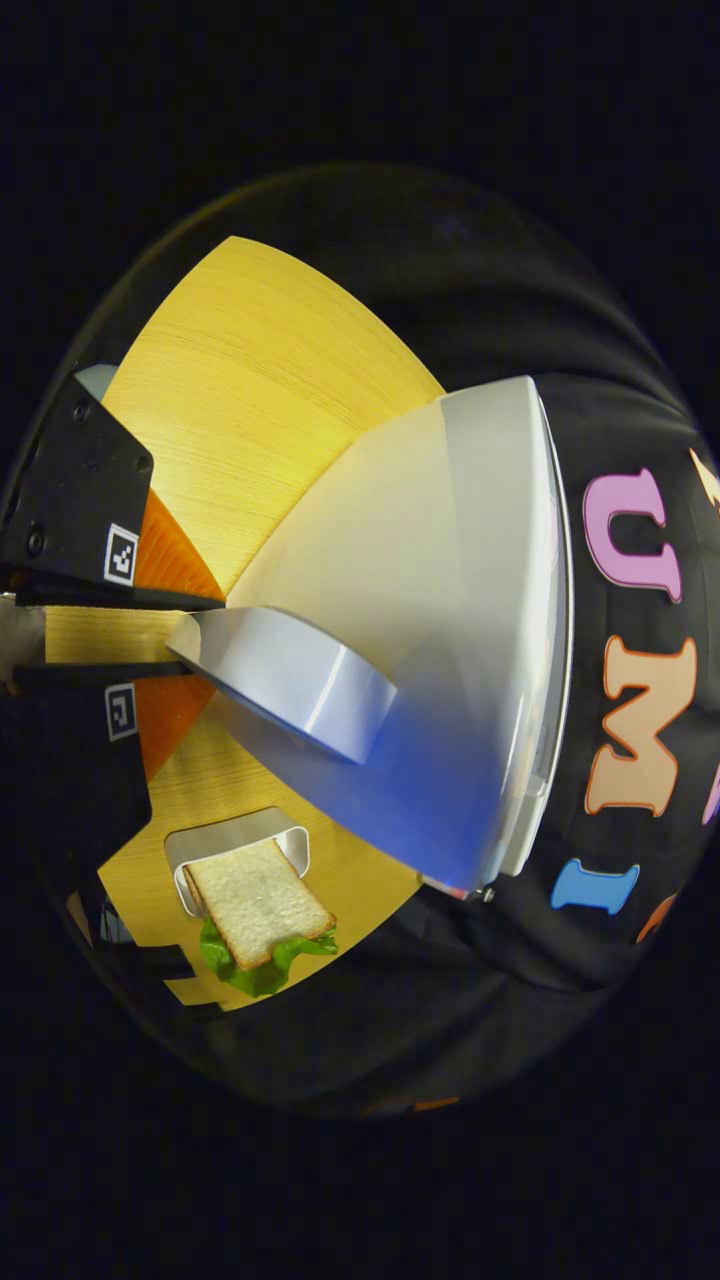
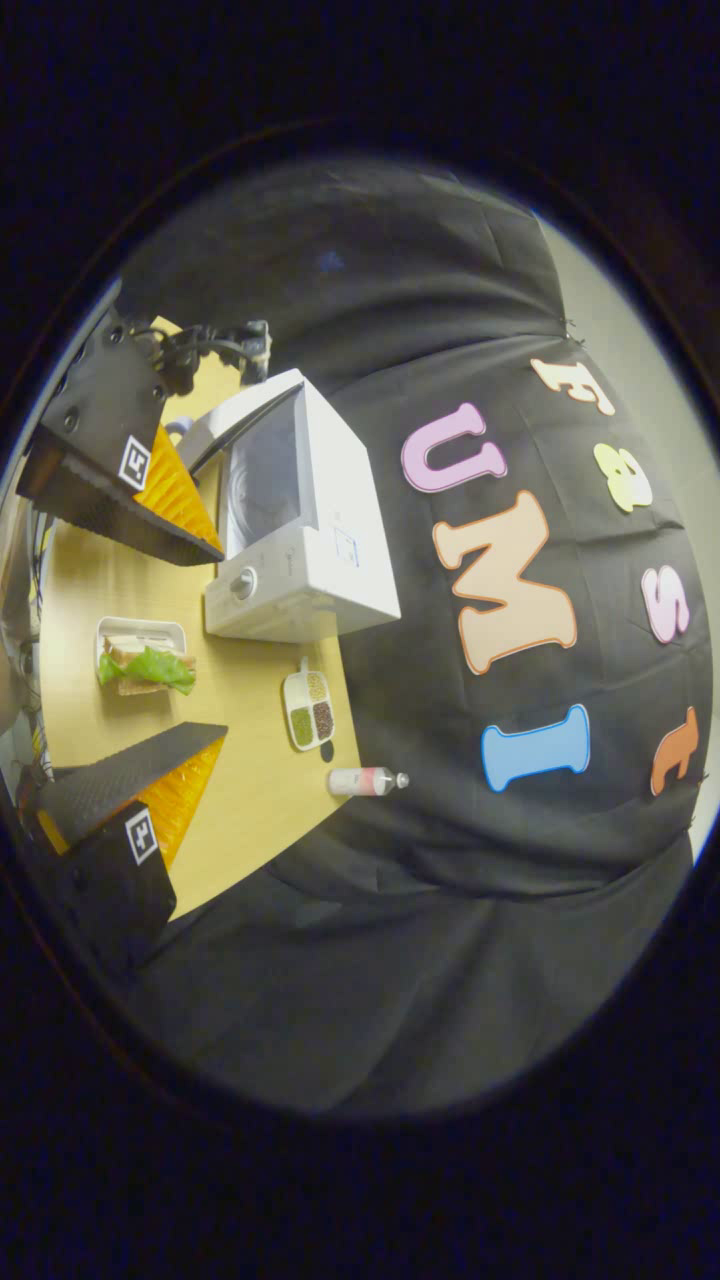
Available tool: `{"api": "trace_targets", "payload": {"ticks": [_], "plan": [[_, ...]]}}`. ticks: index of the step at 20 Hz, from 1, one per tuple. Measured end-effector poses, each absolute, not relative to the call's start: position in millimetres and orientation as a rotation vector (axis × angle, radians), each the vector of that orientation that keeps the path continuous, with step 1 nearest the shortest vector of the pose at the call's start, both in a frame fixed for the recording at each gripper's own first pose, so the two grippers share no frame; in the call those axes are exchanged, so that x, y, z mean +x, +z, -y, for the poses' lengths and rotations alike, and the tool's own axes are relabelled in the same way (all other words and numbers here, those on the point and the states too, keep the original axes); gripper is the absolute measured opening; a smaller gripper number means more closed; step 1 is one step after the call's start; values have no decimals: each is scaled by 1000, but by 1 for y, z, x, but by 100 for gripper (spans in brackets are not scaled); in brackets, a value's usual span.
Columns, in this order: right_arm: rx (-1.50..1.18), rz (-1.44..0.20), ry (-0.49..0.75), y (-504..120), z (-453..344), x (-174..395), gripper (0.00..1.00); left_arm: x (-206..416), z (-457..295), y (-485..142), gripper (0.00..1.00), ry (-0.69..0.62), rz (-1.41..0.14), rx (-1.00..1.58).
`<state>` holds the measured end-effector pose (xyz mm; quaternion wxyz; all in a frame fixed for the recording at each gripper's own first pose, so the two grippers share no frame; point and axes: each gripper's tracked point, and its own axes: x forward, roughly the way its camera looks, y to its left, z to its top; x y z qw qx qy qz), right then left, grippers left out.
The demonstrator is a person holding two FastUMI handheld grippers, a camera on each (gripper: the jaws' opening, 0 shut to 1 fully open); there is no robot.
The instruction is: Open the microwave oven with the left hand, put the food in, and close the microwave oven.
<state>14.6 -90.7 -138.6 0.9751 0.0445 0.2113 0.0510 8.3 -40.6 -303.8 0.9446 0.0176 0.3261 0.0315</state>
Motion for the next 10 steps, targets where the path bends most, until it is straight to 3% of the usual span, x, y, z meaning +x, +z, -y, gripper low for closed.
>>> {"api": "trace_targets", "payload": {"ticks": [4,6,9,10], "plan": [[73,-473,113,-157,102,15,98,-18,9,-294,29,172,-647,18],[74,-507,124,-170,107,18,99,-30,-3,-292,51,220,-641,7],[81,-568,141,-192,115,22,99,-51,-23,-289,51,295,-634,-13],[86,-593,145,-199,115,24,92,-58,-30,-288,56,322,-631,-20]]}}
